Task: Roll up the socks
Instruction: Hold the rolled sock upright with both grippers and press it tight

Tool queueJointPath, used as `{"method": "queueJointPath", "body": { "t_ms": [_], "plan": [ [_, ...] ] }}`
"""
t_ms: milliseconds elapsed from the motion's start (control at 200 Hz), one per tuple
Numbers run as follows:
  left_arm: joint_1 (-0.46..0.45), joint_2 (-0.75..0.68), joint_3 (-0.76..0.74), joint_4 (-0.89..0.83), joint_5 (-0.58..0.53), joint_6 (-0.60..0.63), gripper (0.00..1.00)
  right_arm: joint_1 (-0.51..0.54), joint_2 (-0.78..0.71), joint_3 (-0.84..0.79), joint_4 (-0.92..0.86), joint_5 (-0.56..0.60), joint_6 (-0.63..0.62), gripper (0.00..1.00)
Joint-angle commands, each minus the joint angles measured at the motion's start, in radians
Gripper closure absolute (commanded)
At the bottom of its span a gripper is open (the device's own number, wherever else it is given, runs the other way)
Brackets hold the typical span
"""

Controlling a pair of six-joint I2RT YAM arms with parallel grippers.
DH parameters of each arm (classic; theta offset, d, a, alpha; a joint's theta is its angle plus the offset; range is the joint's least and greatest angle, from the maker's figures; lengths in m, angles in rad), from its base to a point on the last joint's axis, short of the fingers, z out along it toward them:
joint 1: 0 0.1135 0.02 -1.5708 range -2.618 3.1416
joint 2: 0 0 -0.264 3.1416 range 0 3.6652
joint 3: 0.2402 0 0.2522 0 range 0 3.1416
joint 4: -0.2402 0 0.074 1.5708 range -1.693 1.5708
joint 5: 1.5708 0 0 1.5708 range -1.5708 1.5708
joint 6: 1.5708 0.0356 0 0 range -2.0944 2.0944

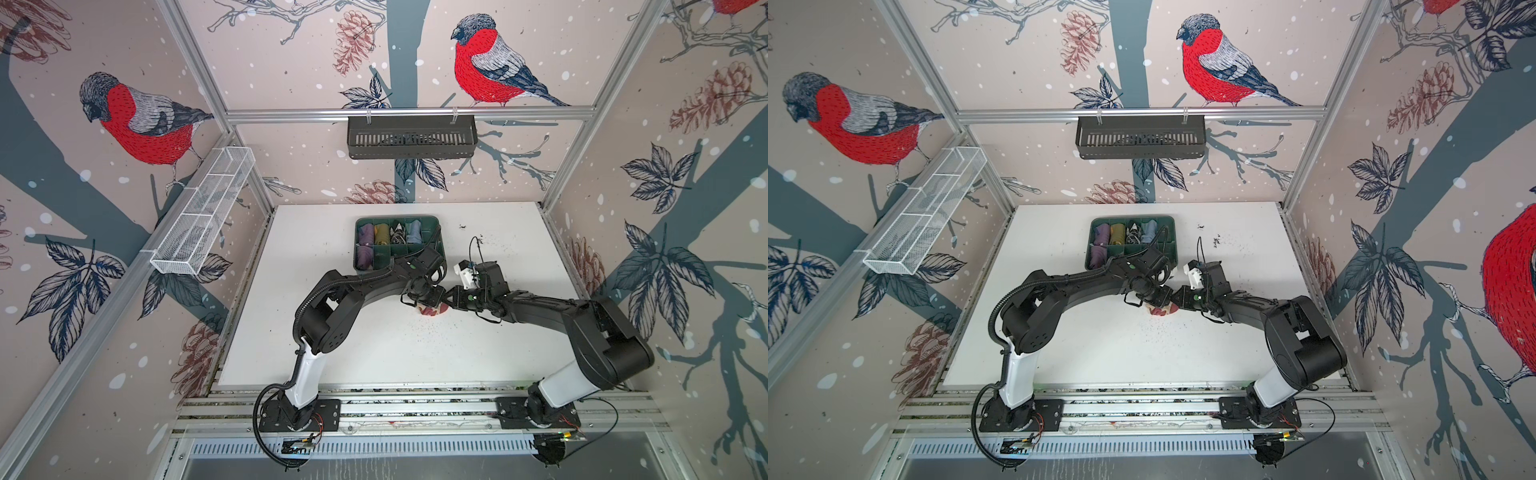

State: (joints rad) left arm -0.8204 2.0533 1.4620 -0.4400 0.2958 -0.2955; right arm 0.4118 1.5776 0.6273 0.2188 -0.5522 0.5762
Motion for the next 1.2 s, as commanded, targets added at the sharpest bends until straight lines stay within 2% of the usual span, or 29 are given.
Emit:
{"method": "queueJointPath", "body": {
  "t_ms": [0,170,390,600,775,1196],
  "plan": [
    [0.0,-0.005,-0.016,0.04,0.057,-0.011,0.9,0.004,0.022,0.012,0.035,-0.02,0.001,0.85],
    [0.009,-0.036,-0.056,0.087,0.124,-0.019,0.82,0.002,0.052,0.02,0.028,-0.004,-0.006,0.86],
    [0.036,-0.119,-0.113,0.131,0.166,-0.024,0.79,0.001,0.059,0.032,0.005,0.02,-0.019,0.87],
    [0.059,-0.173,-0.14,0.139,0.14,-0.016,0.85,0.001,0.061,0.041,-0.004,0.022,-0.021,0.87],
    [0.06,-0.162,-0.158,0.164,0.196,-0.022,0.9,0.001,0.056,0.047,-0.015,0.026,-0.024,0.88],
    [0.087,-0.105,-0.191,0.224,0.167,-0.036,0.93,0.001,0.027,0.054,-0.036,0.03,-0.03,0.86]
  ]
}}
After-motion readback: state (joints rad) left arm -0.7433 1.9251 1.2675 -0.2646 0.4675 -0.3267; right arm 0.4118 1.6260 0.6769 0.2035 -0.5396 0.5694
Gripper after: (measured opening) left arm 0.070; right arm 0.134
